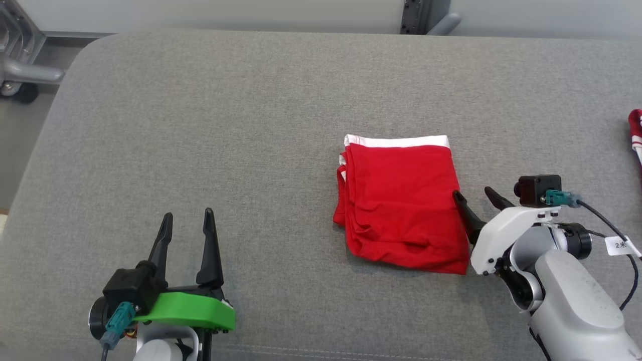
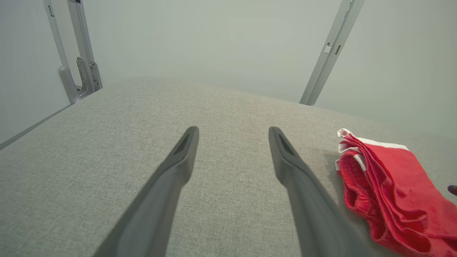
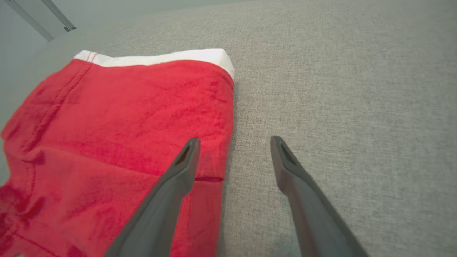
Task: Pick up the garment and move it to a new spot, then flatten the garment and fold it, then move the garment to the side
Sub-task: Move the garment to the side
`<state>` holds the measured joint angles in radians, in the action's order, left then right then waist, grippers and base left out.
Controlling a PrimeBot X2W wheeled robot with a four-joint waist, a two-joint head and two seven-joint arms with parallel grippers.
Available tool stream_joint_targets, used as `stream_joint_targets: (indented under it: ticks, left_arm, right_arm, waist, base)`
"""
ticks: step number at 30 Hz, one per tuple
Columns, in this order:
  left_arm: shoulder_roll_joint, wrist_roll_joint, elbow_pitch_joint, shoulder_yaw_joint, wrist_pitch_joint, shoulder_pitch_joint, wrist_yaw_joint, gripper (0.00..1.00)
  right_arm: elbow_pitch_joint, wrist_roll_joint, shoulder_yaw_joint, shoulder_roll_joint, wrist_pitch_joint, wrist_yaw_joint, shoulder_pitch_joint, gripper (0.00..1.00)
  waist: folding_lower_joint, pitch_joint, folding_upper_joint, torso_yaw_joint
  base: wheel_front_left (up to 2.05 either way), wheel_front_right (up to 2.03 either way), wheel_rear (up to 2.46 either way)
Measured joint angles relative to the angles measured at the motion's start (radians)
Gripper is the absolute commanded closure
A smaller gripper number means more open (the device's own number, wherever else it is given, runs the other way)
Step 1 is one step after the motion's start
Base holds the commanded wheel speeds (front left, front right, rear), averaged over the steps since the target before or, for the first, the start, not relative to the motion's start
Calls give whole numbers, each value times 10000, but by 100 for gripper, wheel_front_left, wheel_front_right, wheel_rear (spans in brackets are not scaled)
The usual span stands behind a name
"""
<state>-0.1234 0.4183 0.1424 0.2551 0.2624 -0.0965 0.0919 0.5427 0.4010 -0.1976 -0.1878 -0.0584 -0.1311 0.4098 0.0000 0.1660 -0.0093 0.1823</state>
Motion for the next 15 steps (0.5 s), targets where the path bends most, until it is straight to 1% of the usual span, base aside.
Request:
stream_joint_targets:
  ticks: [6, 9, 10, 12, 13, 14, 15]
  left_arm:
    - [100, -73, 67, -61, 2, -25, -92, 0]
    - [157, -123, 107, -65, 0, -31, -130, 0]
    - [182, -176, 136, -77, 2, -35, -142, 0]
    - [209, -228, 159, -94, 0, -37, -188, 0]
    - [222, -244, 176, -102, 0, -39, -211, 0]
    - [236, -245, 194, -107, 2, -43, -217, 0]
    - [251, -247, 209, -117, 0, -45, -219, 0]
  right_arm:
    - [943, 1258, -640, -412, -725, 0, 657, 0]
    - [1356, 1854, -920, -497, -1151, 0, 960, 0]
    - [1532, 2339, -1172, -510, -1528, 0, 1098, 0]
    - [1601, 2742, -1421, -577, -1783, 0, 1242, 0]
    - [1632, 2880, -1524, -627, -1824, 0, 1303, 11]
    - [1674, 2993, -1616, -673, -1824, 0, 1347, 32]
    - [1714, 3118, -1712, -715, -1822, 0, 1384, 56]
  waist:
    - [0, 95, 0, 252]
    - [0, 123, 0, 345]
    - [0, 134, 0, 404]
    - [0, 148, 0, 451]
    - [0, 155, 0, 472]
    - [0, 157, 0, 491]
    - [0, 153, 0, 504]
  base:
    - [0, 0, 0]
    - [0, 0, 0]
    - [0, 0, 0]
    - [0, 0, 0]
    - [0, 0, 0]
    - [0, 0, 0]
    - [0, 0, 0]
